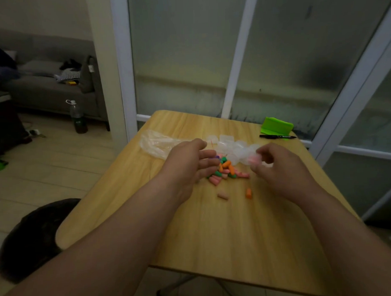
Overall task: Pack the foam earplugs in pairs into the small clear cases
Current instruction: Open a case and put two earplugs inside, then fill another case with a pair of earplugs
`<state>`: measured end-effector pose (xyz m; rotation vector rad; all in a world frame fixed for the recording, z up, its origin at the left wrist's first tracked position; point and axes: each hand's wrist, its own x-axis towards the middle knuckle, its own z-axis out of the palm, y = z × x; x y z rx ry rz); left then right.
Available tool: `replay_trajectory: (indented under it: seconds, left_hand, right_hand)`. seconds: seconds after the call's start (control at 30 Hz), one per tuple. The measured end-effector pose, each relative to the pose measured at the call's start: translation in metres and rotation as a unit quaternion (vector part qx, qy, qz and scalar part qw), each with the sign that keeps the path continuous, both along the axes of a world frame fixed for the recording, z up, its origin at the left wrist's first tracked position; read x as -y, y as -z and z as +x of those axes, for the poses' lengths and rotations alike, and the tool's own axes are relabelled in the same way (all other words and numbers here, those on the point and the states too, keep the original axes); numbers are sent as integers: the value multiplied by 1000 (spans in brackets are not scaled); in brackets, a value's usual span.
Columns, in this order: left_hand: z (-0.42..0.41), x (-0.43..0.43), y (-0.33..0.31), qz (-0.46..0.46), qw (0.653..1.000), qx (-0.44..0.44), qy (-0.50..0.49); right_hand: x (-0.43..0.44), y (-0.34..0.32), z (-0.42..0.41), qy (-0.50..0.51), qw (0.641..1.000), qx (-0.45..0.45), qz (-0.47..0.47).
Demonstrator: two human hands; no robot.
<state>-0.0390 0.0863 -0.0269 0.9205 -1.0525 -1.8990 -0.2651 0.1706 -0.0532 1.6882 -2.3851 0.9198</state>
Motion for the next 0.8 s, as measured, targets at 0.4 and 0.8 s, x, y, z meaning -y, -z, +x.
replay_trajectory:
  seconds: [0.4, 0.8]
  left_hand:
    - [-2, 8, 0, -6, 1000, 24, 2]
    - [-2, 6, 2, -16, 1000, 26, 8]
  right_hand:
    - [17, 13, -8, 23, 993, -77, 90]
    - [12, 13, -12, 8, 999, -39, 17]
